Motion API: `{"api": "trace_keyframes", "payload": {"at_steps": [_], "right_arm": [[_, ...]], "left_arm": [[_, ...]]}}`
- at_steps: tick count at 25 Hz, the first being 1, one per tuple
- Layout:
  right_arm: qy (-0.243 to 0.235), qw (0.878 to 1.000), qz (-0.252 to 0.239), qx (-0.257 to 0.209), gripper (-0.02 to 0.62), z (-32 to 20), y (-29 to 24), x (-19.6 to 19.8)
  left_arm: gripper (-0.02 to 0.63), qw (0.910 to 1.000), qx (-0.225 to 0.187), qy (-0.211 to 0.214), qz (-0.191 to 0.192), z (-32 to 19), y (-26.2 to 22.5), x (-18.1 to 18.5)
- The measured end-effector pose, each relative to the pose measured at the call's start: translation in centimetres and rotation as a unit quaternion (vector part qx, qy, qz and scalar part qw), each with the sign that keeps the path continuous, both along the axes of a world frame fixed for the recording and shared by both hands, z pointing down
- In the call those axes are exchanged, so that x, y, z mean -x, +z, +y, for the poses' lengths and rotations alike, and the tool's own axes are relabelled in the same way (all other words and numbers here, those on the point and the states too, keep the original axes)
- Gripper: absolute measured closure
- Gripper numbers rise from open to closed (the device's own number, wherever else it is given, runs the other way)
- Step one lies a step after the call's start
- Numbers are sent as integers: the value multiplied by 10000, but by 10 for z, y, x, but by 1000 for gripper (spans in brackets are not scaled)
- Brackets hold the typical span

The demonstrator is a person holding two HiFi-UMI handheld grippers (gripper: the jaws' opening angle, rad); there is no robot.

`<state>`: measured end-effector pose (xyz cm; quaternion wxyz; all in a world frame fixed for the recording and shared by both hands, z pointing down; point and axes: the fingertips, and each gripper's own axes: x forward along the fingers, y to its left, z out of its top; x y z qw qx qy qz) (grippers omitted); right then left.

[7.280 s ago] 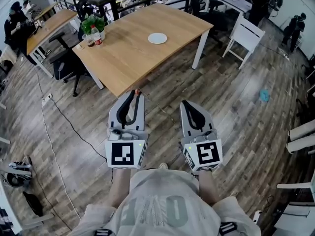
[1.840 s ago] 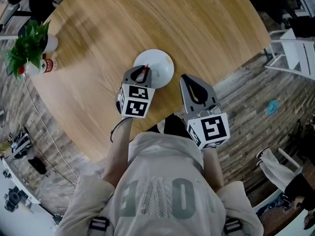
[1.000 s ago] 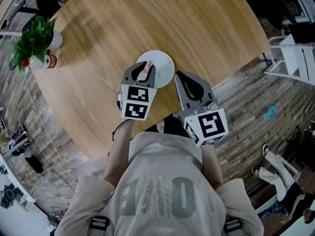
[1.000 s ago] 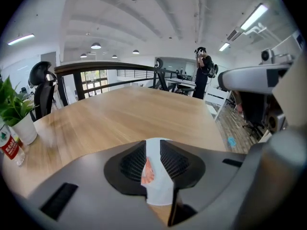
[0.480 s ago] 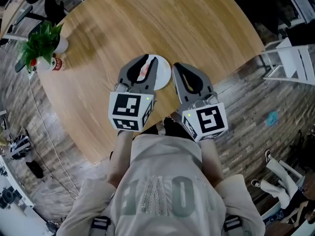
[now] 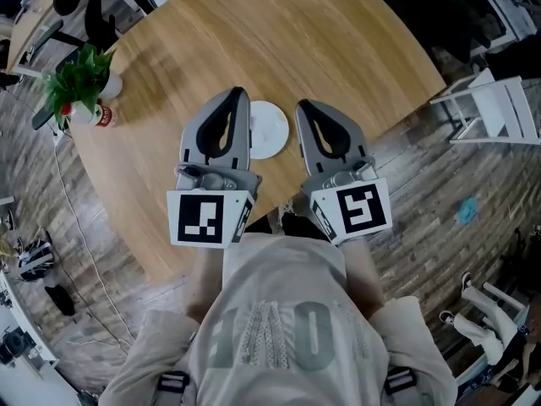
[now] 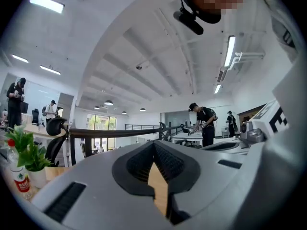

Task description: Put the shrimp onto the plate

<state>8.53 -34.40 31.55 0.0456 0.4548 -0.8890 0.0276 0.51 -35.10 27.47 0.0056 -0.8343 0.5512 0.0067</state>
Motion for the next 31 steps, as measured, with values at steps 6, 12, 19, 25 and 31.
{"api": "trace_keyframes", "payload": {"at_steps": [6, 12, 19, 25, 31], "right_arm": [[77, 9995, -66, -307, 576, 6, -26, -4], [144, 9988, -12, -471, 577, 7, -38, -6], [132, 9983, -8, -562, 577, 7, -43, -4], [290, 9979, 142, -563, 577, 3, -40, -12], [311, 9978, 144, -574, 577, 5, -40, -14]], "left_arm": [[597, 9987, -230, 48, 458, 11, -24, 4], [597, 9983, -442, -21, 372, 15, -39, 6], [597, 9985, -397, -153, 333, 15, -40, 12], [597, 9984, -444, -169, 303, 18, -43, 13], [597, 9985, -450, -155, 287, 20, -44, 13]]}}
